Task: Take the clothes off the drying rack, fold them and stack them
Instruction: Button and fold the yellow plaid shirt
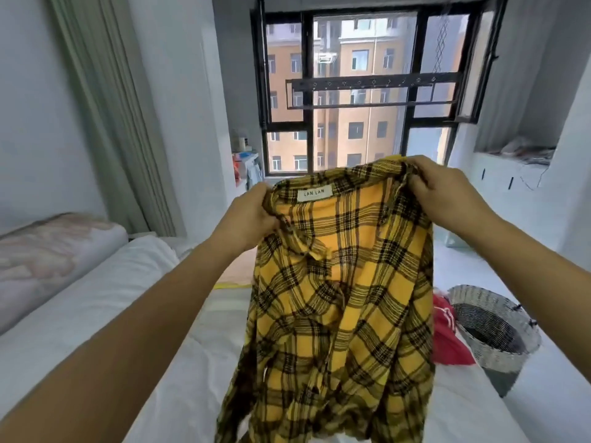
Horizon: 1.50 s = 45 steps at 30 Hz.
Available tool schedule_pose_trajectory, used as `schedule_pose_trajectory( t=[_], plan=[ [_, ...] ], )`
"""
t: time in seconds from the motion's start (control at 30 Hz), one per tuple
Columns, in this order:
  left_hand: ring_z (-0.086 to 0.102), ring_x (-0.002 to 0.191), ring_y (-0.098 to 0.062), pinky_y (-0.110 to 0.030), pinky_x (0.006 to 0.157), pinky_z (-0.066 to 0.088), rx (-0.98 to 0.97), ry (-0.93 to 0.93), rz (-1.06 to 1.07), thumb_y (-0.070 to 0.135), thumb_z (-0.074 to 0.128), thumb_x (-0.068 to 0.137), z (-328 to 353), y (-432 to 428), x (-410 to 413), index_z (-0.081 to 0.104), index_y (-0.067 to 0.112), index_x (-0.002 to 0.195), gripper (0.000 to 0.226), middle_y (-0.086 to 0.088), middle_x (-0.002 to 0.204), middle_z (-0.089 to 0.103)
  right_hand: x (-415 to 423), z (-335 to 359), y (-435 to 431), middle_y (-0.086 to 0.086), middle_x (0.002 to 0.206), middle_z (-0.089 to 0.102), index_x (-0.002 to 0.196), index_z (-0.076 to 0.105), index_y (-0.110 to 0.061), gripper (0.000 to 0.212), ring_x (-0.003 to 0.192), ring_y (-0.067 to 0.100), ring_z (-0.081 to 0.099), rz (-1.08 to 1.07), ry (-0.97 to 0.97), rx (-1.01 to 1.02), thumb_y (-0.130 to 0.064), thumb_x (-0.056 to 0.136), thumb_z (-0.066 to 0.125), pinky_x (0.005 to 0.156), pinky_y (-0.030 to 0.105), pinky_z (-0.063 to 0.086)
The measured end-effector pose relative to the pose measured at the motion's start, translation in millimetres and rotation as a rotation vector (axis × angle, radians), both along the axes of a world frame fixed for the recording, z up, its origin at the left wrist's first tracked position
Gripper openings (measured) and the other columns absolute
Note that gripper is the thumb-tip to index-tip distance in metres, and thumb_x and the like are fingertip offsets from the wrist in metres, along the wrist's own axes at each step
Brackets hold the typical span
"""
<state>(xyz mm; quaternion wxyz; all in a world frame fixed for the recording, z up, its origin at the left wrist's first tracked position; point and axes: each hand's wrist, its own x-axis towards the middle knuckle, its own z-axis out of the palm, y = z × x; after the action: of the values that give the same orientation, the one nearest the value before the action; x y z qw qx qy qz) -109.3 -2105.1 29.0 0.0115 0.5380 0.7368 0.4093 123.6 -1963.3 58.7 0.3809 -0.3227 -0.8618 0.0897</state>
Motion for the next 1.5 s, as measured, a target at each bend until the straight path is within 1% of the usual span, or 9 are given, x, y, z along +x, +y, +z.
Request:
schedule_pose_trajectory(
  t=[0.23,0.33,0.43,0.63,0.77,0.87,1.17,1.33,1.5],
  plan=[
    [0.047,0.079,-0.015,-0.021,0.062,0.035,0.387,0.062,0.137,0.015,0.065,0.085,43,-65,15,0.047,0.016,0.097,0.021,0.004,0.081,0.050,16,18,-47,0.021,0.115,0.059,0.122,0.054,-0.005,0.031,0.106,0.034,0.052,0.028,0.037,0.006,-0.014,0.098,0.036,0.082,0.036,0.039],
    [0.061,0.091,-0.018,-0.025,0.078,0.048,0.206,-0.238,-0.038,0.015,0.064,0.086,9,-81,19,0.056,0.012,0.109,0.024,0.001,0.092,0.062,18,24,-61,0.016,0.112,0.057,0.118,0.053,-0.004,0.030,0.107,0.032,0.052,0.137,0.105,-0.199,-0.020,0.100,0.035,0.085,0.036,0.041],
    [0.064,0.078,-0.019,-0.019,0.060,0.052,0.169,-0.543,-0.011,0.016,0.061,0.089,-32,-94,13,0.059,0.007,0.113,0.026,-0.005,0.087,0.065,30,-5,-71,0.005,0.102,0.055,0.114,0.058,-0.010,0.030,0.096,0.020,0.056,0.220,-0.127,-0.459,-0.032,0.095,0.048,0.082,0.028,0.042],
    [0.061,0.088,-0.020,-0.031,0.079,0.051,0.166,-0.586,-0.080,0.015,0.057,0.090,-26,-101,8,0.053,0.010,0.104,0.015,-0.010,0.097,0.061,53,-13,-74,0.011,0.089,0.063,0.090,0.061,0.000,0.051,0.085,0.021,0.061,0.382,-0.189,-0.735,-0.042,0.062,0.067,0.089,0.038,0.046],
    [0.064,0.087,-0.019,-0.031,0.079,0.053,0.330,-0.628,-0.186,0.020,0.061,0.085,-5,-103,7,0.057,0.015,0.103,0.019,-0.009,0.098,0.065,45,2,-70,0.012,0.095,0.067,0.098,0.067,-0.005,0.027,0.090,0.022,0.061,0.320,0.028,-0.444,-0.028,0.084,0.064,0.085,0.035,0.045],
    [0.065,0.084,-0.026,-0.034,0.078,0.054,0.084,-0.552,-0.150,0.023,0.073,0.075,-18,-101,11,0.062,0.010,0.096,0.027,-0.011,0.089,0.068,24,-13,-74,0.011,0.100,0.065,0.101,0.066,-0.003,0.025,0.097,0.025,0.056,0.082,-0.297,-0.145,-0.023,0.091,0.056,0.072,0.027,0.036],
    [0.068,0.068,-0.018,-0.031,0.062,0.058,0.229,-0.741,-0.198,0.011,0.060,0.089,-12,-98,39,0.046,0.026,0.119,0.037,-0.011,0.092,0.064,-14,-21,-101,0.008,0.068,0.057,0.070,0.058,-0.010,0.028,0.067,0.023,0.054,0.402,0.185,-0.760,-0.019,0.094,0.046,0.067,0.030,0.044],
    [0.066,0.096,-0.023,-0.039,0.091,0.052,0.019,-0.774,-0.312,0.042,0.072,0.069,-7,-86,75,0.065,0.020,0.105,0.043,-0.010,0.106,0.068,-33,-44,-116,0.003,0.098,0.071,0.103,0.067,-0.021,0.024,0.091,0.017,0.066,0.509,0.211,-0.698,-0.030,0.097,0.046,0.085,0.030,0.051],
    [0.067,0.087,-0.027,-0.041,0.086,0.054,-0.019,-0.868,-0.211,0.032,0.068,0.081,-4,-83,73,0.064,0.009,0.091,0.026,-0.013,0.093,0.070,-36,-49,-125,0.001,0.100,0.069,0.102,0.065,-0.025,0.021,0.091,0.015,0.064,0.567,0.197,-0.610,-0.026,0.097,0.045,0.081,0.024,0.050]
  ],
)
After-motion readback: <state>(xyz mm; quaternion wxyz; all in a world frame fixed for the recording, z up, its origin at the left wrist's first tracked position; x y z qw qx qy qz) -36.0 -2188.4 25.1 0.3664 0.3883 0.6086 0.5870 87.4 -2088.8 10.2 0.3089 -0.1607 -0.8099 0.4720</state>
